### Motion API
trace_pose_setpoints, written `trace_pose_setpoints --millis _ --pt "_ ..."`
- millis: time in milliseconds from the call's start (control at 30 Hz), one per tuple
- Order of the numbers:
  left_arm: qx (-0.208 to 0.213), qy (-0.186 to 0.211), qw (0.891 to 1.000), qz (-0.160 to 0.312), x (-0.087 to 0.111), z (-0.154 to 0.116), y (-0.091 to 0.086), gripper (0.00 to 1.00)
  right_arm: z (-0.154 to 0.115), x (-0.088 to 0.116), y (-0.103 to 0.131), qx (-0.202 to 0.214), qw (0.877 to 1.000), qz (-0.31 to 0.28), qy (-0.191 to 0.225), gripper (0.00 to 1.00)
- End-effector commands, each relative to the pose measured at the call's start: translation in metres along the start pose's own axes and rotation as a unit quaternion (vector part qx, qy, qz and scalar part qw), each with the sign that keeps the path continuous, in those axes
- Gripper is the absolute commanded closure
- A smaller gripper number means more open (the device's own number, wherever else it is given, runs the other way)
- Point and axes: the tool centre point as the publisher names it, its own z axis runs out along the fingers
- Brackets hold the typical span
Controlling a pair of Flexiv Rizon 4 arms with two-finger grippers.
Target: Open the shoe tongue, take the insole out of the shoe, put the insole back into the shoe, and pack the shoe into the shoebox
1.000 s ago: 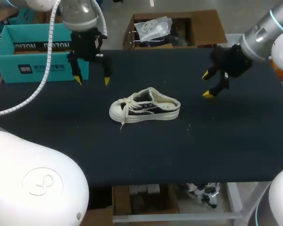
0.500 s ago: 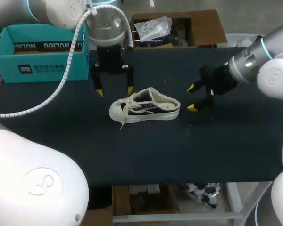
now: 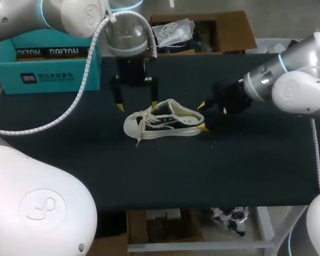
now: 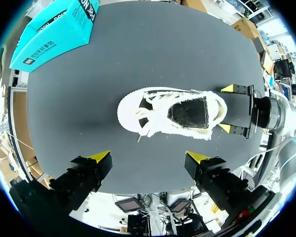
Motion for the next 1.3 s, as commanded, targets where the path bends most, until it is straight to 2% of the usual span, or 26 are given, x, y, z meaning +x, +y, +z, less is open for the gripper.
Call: trace_pose_setpoints --millis 33,533,767,1000,1200,1233,1267,1300 --pt "-0.006 0.000 1.000 0.001 0.005 0.005 -0.006 0.00 0.011 -0.007 0.001 -0.007 1.000 -0.003 0.015 0.00" --pt "-0.013 -0.001 1.000 0.004 0.017 0.015 -0.012 0.00 0.033 0.002 0.007 -0.024 0.999 -0.003 0.038 0.00" --pt "-0.014 -0.002 1.000 0.009 0.022 0.017 -0.012 0.00 0.038 0.005 0.000 -0.036 0.999 -0.003 0.037 0.00" --pt "-0.014 -0.003 1.000 0.013 0.026 0.017 -0.010 0.00 0.040 0.005 -0.010 -0.052 0.998 0.001 0.033 0.00" --pt "-0.013 -0.007 1.000 0.014 0.032 0.018 -0.011 0.00 0.042 0.000 -0.006 -0.062 0.997 -0.010 0.033 0.00" --pt "-0.014 -0.008 1.000 0.014 0.033 0.019 -0.011 0.00 0.042 -0.001 -0.005 -0.061 0.998 -0.011 0.033 0.08" --pt "-0.014 -0.008 1.000 0.013 0.034 0.019 -0.011 0.00 0.043 -0.001 -0.004 -0.062 0.998 -0.012 0.031 0.96" --pt "-0.014 -0.009 1.000 0.013 0.035 0.020 -0.011 0.00 0.044 -0.002 -0.004 -0.062 0.998 -0.013 0.031 1.00"
